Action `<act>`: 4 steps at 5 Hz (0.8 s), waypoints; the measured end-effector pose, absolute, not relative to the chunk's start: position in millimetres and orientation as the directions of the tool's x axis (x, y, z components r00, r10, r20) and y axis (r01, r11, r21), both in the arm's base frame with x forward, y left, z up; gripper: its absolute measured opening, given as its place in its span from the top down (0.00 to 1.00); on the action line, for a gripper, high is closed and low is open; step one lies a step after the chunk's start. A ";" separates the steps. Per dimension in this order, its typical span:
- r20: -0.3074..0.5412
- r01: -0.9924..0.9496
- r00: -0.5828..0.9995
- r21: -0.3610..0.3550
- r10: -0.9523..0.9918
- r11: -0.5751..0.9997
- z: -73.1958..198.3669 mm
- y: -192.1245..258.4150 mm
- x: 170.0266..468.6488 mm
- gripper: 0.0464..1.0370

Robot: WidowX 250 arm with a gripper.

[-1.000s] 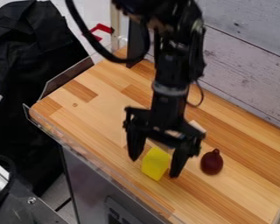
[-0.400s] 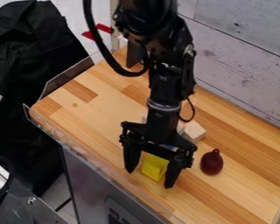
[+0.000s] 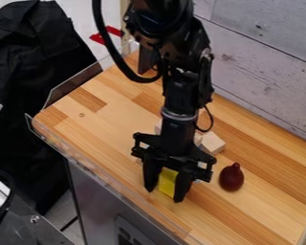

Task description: Put cube on top of the cylinder

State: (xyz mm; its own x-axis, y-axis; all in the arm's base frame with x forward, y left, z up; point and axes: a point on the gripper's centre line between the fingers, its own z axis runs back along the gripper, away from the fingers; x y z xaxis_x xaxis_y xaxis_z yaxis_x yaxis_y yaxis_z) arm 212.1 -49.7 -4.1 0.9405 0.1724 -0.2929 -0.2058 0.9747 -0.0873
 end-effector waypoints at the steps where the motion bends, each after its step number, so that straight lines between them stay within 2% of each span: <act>1: -0.293 -0.207 0.940 -0.087 0.174 0.974 -3.7 -49.7 212.0 0.50; 2: -0.263 -0.222 0.944 -0.061 0.198 0.973 10.5 -45.9 212.8 0.50; 4: -0.059 -0.161 0.986 -0.062 0.157 0.985 90.0 -47.6 229.8 0.50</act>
